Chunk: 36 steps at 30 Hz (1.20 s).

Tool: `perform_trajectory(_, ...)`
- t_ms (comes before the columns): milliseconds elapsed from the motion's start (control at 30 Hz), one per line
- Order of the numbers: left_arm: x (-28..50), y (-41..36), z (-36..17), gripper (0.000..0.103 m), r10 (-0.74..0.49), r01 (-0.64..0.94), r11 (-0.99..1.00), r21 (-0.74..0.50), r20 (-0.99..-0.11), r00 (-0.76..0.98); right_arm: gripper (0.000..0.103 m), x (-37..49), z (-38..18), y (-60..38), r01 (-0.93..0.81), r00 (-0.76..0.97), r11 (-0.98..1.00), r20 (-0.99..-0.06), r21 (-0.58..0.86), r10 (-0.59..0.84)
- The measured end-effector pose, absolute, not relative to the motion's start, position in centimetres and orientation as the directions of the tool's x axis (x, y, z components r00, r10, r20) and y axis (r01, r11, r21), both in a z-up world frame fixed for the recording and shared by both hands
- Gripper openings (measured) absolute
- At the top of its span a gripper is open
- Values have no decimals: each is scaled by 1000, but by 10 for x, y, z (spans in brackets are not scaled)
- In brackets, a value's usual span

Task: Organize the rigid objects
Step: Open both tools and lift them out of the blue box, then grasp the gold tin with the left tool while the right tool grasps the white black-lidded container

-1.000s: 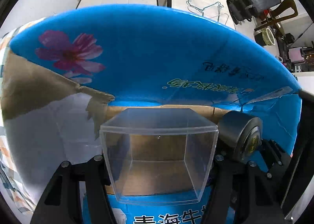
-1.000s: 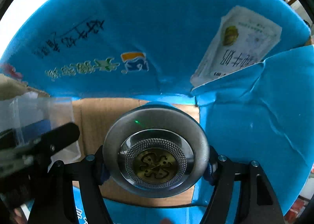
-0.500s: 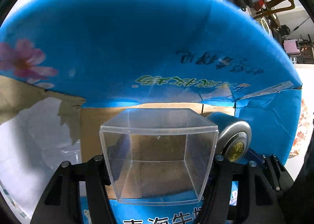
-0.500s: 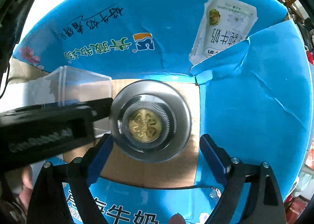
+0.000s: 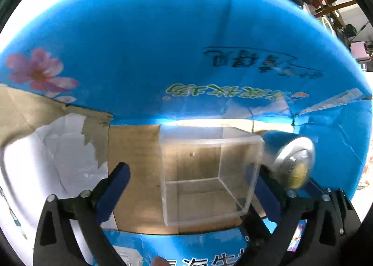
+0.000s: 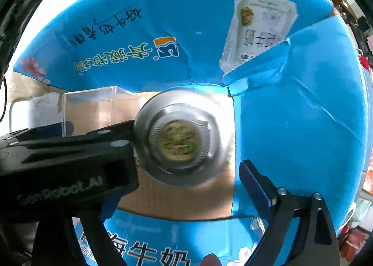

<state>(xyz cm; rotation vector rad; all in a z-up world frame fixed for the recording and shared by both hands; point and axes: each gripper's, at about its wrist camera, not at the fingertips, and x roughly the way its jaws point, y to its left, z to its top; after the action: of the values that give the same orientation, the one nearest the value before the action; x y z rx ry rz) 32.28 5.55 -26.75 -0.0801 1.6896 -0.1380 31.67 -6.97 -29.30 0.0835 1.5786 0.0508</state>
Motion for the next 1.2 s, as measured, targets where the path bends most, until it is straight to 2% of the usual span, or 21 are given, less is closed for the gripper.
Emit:
perform_trajectory(267,291,78,-209,103,-101,21,995,-101,-994,29,98,295,-250,-70,-2,63,999,-997,34,34)
perform_trajectory(533,227,90,-131,103,-58,12,998,-57,-974,220,98,242,-179,-80,2,209,1000,-978,23,22)
perform_trajectory(667,214,75,-113,103,-30,0,1000,-31,-957,289,98,214,-135,-82,-1,266,1000,-964,31,30)
perform_trajectory(900,168,65,-70,103,-38,21,999,-32,-930,364,98,157,-61,-82,-9,343,999,-938,44,44)
perform_trajectory(1200,111,70,-21,103,-65,56,997,-46,-909,412,98,97,-9,-76,-42,395,996,-914,81,91)
